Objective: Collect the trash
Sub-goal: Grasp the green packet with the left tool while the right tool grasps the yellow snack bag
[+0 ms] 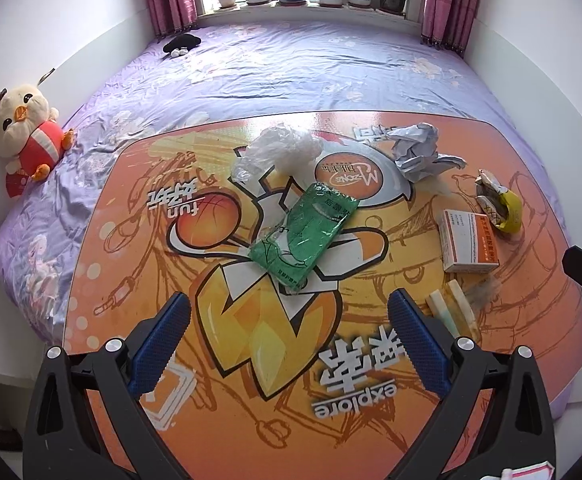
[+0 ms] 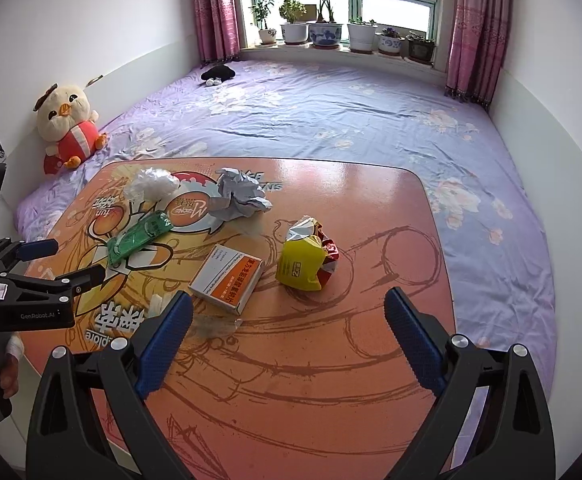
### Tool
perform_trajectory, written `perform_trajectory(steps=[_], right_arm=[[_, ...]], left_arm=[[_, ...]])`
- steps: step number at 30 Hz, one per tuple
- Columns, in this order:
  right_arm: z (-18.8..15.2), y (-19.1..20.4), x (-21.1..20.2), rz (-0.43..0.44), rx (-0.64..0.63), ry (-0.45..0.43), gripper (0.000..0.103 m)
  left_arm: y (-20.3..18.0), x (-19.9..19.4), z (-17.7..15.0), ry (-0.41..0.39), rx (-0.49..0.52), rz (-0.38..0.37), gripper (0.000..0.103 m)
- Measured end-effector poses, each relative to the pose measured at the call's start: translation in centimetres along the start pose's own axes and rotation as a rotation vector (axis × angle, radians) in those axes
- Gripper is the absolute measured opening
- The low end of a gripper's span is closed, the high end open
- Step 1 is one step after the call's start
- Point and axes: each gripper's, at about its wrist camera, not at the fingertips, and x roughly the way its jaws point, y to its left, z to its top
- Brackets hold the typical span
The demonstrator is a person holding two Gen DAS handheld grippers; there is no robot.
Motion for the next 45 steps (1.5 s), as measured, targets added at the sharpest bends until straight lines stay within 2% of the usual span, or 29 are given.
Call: perform_trajectory(steps=[11, 14, 18, 23, 28, 30, 31, 32, 38, 40, 45], right_arm=[[2.0, -1.6, 4.8, 0.003, 0.065, 0.045, 0.096], [2.5, -2.0, 5.9, -0.004, 0.087, 0.06, 0.092], [2.6, -2.2, 7.6, -0.02, 0.086, 0.096, 0.078], [2.3, -1.9, 8.9, -0.032, 0.07, 0.121, 0.075], [2.0, -1.7, 9.4, -0.046, 0.059, 0.126, 0.064], [2.1, -1.6, 9.3, -0.048, 0.051, 0.121, 0.056], [2.1, -1.6, 9.3, -0.047, 0.048, 0.119, 0.05], [2.1, -1.6, 9.2, -0.046, 0.047, 0.118, 0.05], [2.1, -1.6, 9.2, -0.041, 0.034, 0.114, 0.05], [2.0, -1.5, 9.1, -0.039, 0.026, 0.114, 0.049], [1.7, -1.5, 8.7, -0.028, 0.02, 0.113, 0.049]], left_arm=[[0.0, 4.1, 2.0, 0.042, 0.022, 0.005, 0.098], [0.5, 4.9, 2.3, 0.053, 0.01, -0.007, 0.098], [0.7, 5.4, 2.3, 0.055, 0.011, -0.02, 0.097], [0.8, 5.9, 2.7, 0.043, -0.005, -0.046, 0.099], [0.6, 6.0, 2.9, 0.019, 0.007, -0.058, 0.097], [0.4, 5.8, 2.9, 0.009, 0.022, -0.069, 0.09], [0.2, 5.6, 2.9, 0.005, 0.031, -0.074, 0.081], [0.2, 5.5, 3.1, 0.001, 0.038, -0.078, 0.071], [0.2, 5.1, 3.0, -0.002, 0.052, -0.078, 0.041], [0.3, 5.0, 2.9, -0.002, 0.055, -0.075, 0.033], [0.4, 4.6, 2.4, 0.0, 0.044, -0.08, 0.03]])
